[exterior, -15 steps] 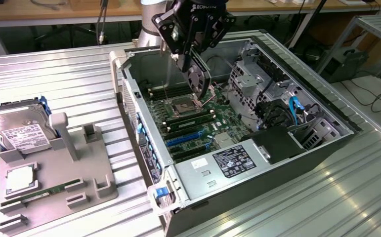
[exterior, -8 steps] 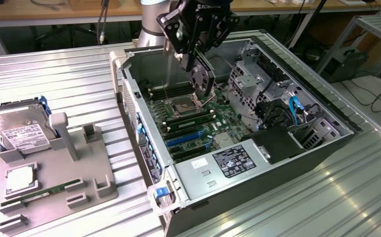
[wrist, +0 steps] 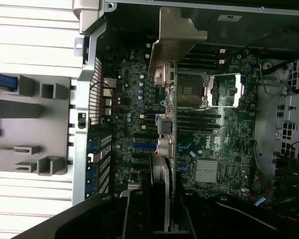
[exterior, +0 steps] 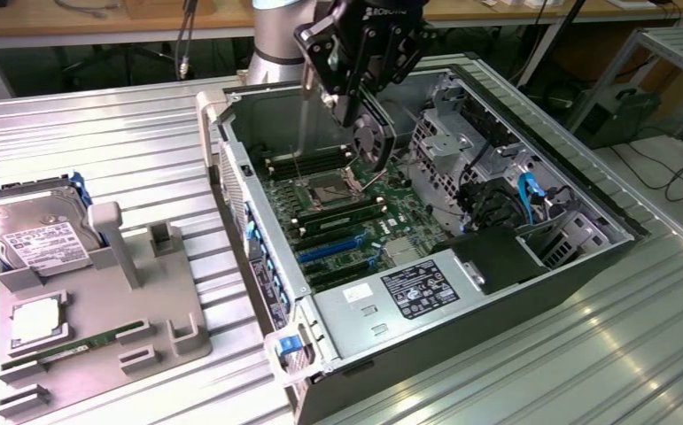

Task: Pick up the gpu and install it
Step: 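Pick up the gpu and move the gpu toward the slot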

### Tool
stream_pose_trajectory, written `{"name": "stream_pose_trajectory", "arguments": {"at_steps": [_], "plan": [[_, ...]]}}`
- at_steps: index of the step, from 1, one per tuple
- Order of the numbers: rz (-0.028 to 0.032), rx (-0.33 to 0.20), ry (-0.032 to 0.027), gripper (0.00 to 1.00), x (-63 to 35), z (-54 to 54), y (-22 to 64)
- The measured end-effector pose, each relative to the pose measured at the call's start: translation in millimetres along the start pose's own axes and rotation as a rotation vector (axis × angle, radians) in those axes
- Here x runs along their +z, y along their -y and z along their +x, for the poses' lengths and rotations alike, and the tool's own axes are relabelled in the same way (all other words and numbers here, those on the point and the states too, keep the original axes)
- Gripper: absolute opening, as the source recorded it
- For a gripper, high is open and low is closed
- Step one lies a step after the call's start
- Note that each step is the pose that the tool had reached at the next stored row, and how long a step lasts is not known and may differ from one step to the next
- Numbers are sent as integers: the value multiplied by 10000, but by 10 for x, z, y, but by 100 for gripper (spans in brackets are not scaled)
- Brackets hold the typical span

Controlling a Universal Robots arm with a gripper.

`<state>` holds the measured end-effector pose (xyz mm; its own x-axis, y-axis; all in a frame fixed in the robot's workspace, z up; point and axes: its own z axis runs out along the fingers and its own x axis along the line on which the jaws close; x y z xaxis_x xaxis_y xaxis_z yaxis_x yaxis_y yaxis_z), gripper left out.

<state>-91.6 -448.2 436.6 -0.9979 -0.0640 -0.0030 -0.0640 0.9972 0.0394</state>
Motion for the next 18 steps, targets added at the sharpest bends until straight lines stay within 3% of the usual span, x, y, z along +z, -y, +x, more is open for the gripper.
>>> {"name": "stream_pose_trajectory", "arguments": {"at_steps": [18], "plan": [[0,-1,0,27,1,-188,12]]}}
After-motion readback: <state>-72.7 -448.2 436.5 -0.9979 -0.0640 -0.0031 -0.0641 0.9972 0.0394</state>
